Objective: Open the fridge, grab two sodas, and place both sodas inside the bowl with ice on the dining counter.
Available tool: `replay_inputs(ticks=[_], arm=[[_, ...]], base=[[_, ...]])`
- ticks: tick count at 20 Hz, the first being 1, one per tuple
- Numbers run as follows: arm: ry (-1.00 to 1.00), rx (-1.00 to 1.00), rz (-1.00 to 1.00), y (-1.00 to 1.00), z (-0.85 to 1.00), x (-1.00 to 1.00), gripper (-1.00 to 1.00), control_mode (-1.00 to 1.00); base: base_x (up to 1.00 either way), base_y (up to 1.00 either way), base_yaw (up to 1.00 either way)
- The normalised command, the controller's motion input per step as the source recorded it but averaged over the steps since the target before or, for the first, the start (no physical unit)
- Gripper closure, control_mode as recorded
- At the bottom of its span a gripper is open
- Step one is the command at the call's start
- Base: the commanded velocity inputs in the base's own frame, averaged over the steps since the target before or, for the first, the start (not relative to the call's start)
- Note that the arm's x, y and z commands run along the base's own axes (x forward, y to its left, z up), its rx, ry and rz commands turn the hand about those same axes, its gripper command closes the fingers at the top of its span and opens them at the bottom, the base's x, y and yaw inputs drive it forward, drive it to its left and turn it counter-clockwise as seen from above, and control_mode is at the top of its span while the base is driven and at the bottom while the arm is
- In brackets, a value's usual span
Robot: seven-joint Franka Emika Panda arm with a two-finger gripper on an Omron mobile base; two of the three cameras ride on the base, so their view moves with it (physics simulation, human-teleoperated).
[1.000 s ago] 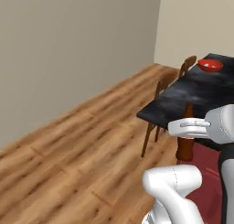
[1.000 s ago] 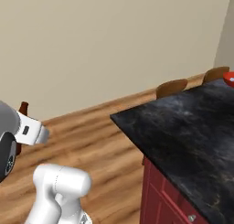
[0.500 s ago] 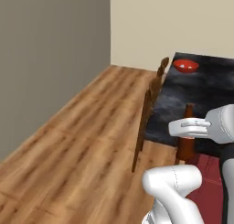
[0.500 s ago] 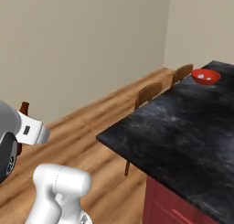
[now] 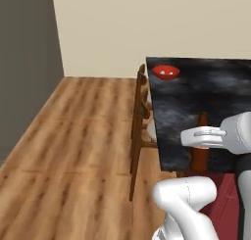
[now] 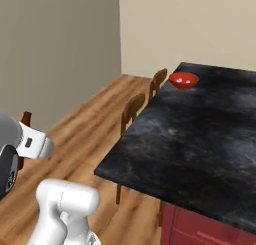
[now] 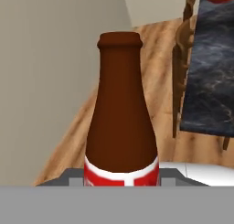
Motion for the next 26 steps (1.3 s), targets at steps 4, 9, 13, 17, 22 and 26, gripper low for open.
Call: replay_inputs(ticks=[4, 9, 13, 17, 22, 26], arm=[[0.0, 0.0, 0.0, 0.0, 0.0, 0.0, 1.0, 1.0], [0.0, 0.0, 0.0, 0.0, 0.0, 0.0, 1.0, 1.0], [0.0, 0.0, 0.0, 0.0, 0.0, 0.0, 1.0, 1.0], [0.0, 0.0, 0.0, 0.0, 0.0, 0.0, 1.0, 1.0], [0.0, 0.0, 0.0, 0.0, 0.0, 0.0, 1.0, 1.0], [0.0, 0.0, 0.0, 0.0, 0.0, 0.0, 1.0, 1.0]], base=[[0.72, 0.51, -0.54], [0.64, 0.7, -0.47], [0.52, 1.0, -0.35], [0.5, 1.0, -0.31], [0.61, 0.73, -0.45], [0.61, 0.5, -0.55]])
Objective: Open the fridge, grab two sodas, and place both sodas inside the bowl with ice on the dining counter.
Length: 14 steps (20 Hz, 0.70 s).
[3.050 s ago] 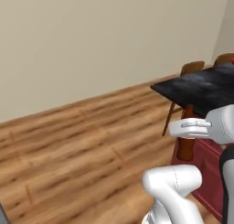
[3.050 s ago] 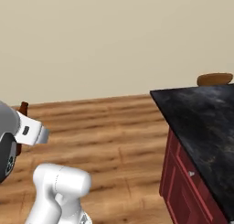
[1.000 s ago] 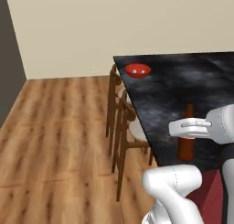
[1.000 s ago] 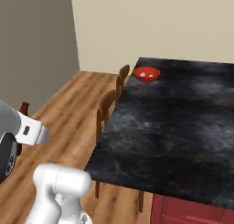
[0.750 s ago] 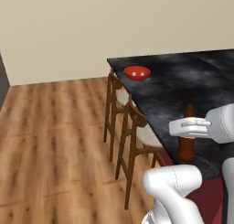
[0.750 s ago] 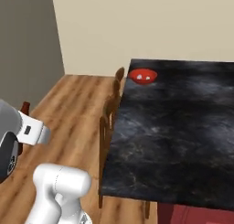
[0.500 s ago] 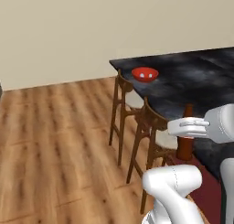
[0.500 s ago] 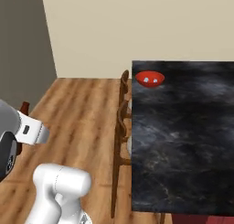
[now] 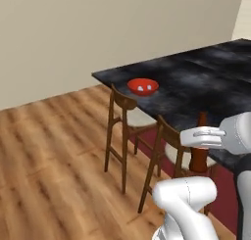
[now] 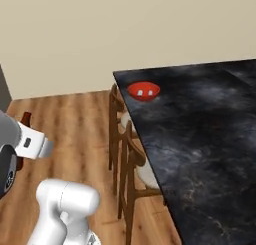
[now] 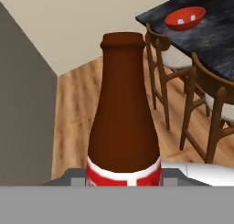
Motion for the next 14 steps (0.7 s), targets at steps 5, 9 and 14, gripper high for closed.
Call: replay_inputs(ticks=[5, 9, 14], arm=[[0.0, 0.0, 0.0, 0.0, 0.0, 0.0, 1.0, 1.0], [0.0, 0.0, 0.0, 0.0, 0.0, 0.0, 1.0, 1.0], [0.0, 0.0, 0.0, 0.0, 0.0, 0.0, 1.0, 1.0]], base=[[0.54, 0.56, -0.53], [0.44, 0.75, -0.47], [0.4, 0.98, -0.37]])
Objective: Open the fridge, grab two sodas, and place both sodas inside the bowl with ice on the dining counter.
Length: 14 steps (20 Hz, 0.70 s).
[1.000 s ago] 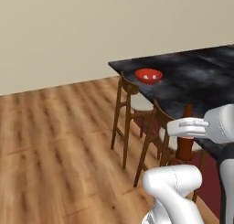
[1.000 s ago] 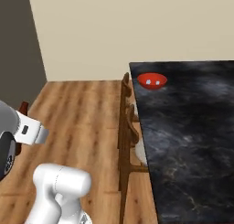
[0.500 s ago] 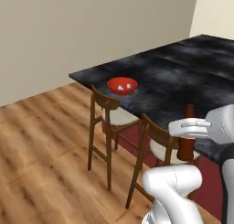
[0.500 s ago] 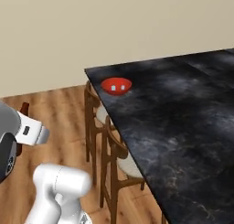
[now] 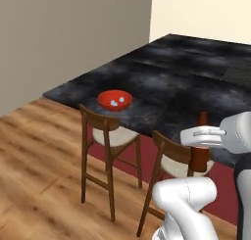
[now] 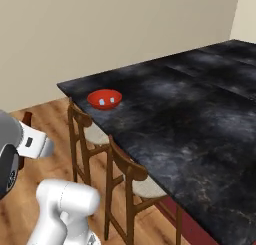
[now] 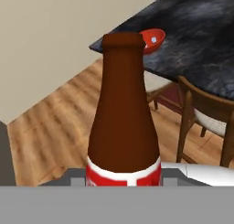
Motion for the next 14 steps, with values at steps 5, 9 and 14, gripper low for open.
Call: replay_inputs(ticks=[5, 9, 14], arm=[[0.0, 0.0, 0.0, 0.0, 0.0, 0.0, 1.0, 1.0], [0.0, 0.0, 0.0, 0.0, 0.0, 0.0, 1.0, 1.0], [0.0, 0.0, 0.0, 0.0, 0.0, 0.0, 1.0, 1.0]], base=[[0.47, 0.96, -0.37], [0.49, 0.93, -0.39], [0.25, 0.99, -0.26]])
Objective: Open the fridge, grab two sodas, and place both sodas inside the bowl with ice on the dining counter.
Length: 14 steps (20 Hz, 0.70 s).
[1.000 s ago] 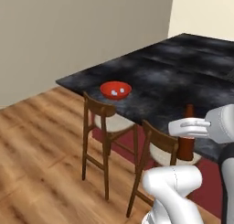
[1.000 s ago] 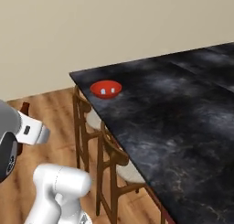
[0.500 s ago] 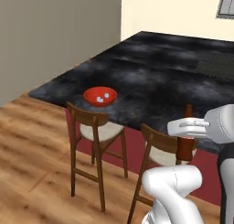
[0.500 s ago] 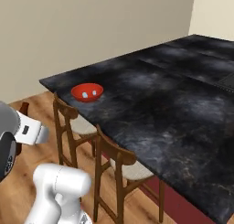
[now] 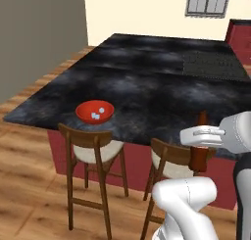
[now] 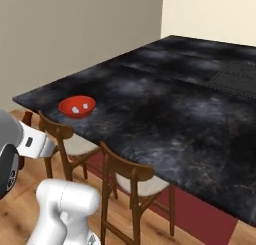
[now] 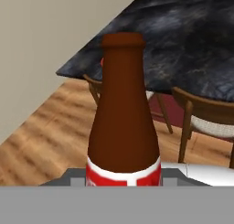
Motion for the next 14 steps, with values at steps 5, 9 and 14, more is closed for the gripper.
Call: replay_inputs(ticks=[5, 9, 14], arm=[[0.0, 0.0, 0.0, 0.0, 0.0, 0.0, 1.0, 1.0], [0.0, 0.0, 0.0, 0.0, 0.0, 0.0, 1.0, 1.0], [0.0, 0.0, 0.0, 0.0, 0.0, 0.0, 1.0, 1.0]], base=[[0.0, 0.92, -0.08], [0.22, 0.8, -0.1], [0.24, 0.54, -0.42]])
